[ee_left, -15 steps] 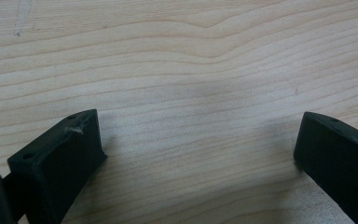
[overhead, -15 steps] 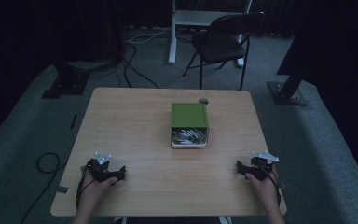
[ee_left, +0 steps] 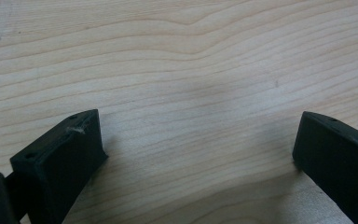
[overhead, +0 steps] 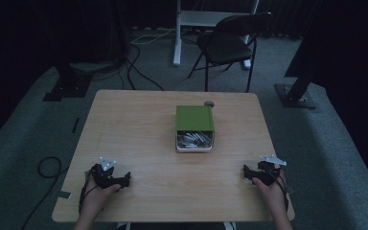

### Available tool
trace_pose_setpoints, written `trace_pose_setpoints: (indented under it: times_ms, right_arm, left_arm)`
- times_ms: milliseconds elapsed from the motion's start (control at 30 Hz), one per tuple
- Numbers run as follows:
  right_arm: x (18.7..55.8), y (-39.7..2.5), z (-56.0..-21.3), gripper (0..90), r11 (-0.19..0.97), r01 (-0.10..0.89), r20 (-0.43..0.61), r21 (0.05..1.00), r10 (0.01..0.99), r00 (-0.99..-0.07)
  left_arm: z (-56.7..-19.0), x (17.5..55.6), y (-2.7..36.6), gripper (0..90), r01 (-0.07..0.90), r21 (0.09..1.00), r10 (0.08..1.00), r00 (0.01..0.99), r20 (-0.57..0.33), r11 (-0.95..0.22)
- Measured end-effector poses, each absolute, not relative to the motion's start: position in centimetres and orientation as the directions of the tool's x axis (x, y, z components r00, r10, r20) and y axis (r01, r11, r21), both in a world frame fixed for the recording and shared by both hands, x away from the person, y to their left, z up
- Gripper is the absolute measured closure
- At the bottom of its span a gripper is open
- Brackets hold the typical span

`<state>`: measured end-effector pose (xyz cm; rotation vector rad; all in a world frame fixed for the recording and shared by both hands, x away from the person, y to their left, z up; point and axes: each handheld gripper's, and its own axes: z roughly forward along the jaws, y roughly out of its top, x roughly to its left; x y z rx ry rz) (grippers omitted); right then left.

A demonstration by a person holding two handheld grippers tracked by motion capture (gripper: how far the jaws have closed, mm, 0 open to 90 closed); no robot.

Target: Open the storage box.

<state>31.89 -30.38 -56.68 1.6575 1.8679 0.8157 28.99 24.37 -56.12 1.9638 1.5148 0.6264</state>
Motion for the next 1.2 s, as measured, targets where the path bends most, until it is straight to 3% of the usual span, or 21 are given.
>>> trace_pose_setpoints:
  times_ms: [400,700,1200]
  right_arm:
    - [31.9,-30.4,-56.7,10.4,0.075,0.686,0.017,0.723,0.992,-0.126]
    - [31.9,-30.4,-56.7,10.4,0.075,0.686,0.016,0.723,0.992,-0.126]
    - [31.9,-30.4,-56.7,10.4,0.075,0.686,0.016,0.724,0.992,-0.126]
  left_arm:
    - [-56.1,28.7,23.9,2.2,0.679,0.694,0.955,0.294,0.042,-0.239]
    - [-55.4,28.6,21.3,2.2,0.592,0.703,0.908,0.371,0.195,-0.393]
    - [-55.3,29.1,17.8,2.1,0.510,0.687,0.843,0.441,0.309,-0.518]
